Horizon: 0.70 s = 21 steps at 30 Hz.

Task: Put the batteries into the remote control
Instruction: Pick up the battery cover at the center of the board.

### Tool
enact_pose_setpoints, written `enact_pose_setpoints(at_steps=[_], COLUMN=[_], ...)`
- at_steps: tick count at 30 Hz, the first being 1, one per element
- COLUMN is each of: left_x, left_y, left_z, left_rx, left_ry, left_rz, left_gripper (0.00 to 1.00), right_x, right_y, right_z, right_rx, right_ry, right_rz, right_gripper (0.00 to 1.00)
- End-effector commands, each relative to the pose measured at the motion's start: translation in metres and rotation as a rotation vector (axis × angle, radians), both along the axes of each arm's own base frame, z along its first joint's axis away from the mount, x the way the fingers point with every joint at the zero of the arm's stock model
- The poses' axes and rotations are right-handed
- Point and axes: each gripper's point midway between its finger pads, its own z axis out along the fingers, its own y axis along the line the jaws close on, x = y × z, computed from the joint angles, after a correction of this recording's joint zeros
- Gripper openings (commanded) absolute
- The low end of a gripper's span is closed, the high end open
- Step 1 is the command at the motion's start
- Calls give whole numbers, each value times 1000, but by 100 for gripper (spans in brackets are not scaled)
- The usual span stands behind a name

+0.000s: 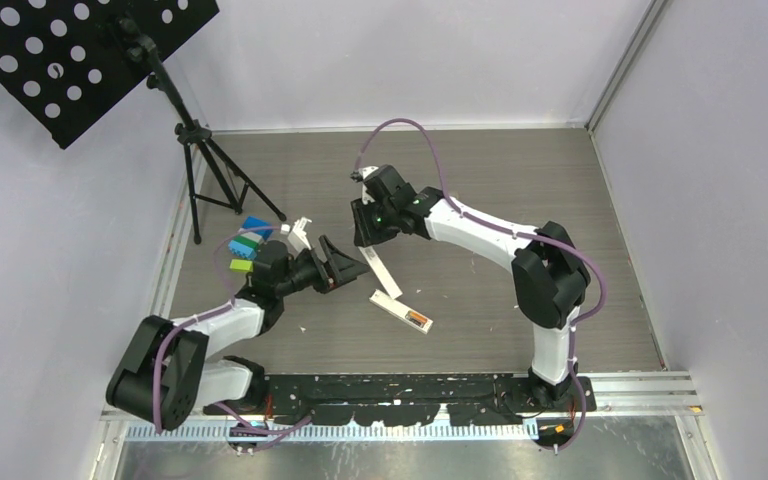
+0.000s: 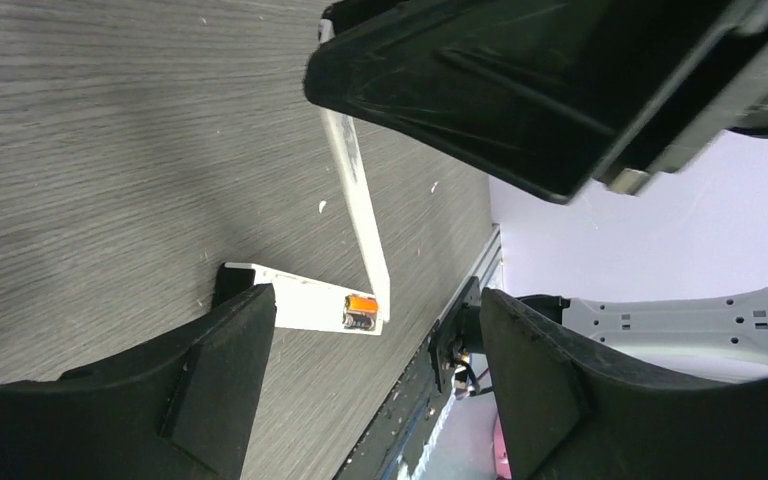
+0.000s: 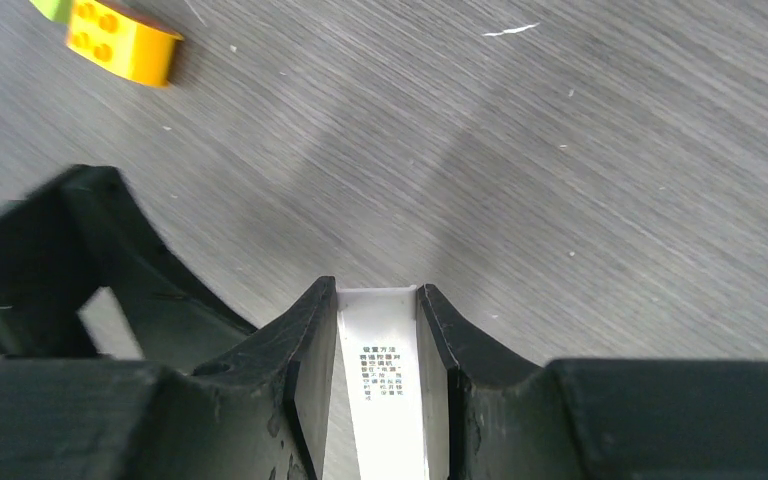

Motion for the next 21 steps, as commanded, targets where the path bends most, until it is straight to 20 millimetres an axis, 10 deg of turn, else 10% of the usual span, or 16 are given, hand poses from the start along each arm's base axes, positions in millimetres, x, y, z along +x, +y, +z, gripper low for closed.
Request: enact_pose_setpoints(at_steps=[1, 7, 14, 21], left_x=[5, 14, 25, 18], left_y=[-9, -14, -22, -20], left_z=[13, 16, 19, 29], left_rx=[-62, -104, -119, -145], left_ry=[-28, -10, -2, -51], left_rz=[-16, -8, -20, -28], left_gripper=[75, 62, 1, 0], right_x=[-2, -11, -9, -20], right_y=[25, 37, 39, 22], right_z=[53, 56, 62, 92], right_rx=[225, 274, 302, 399], right_ry=[13, 62, 73, 29], right_rz=[-70, -84, -137, -167], right_gripper=[33, 33, 33, 75])
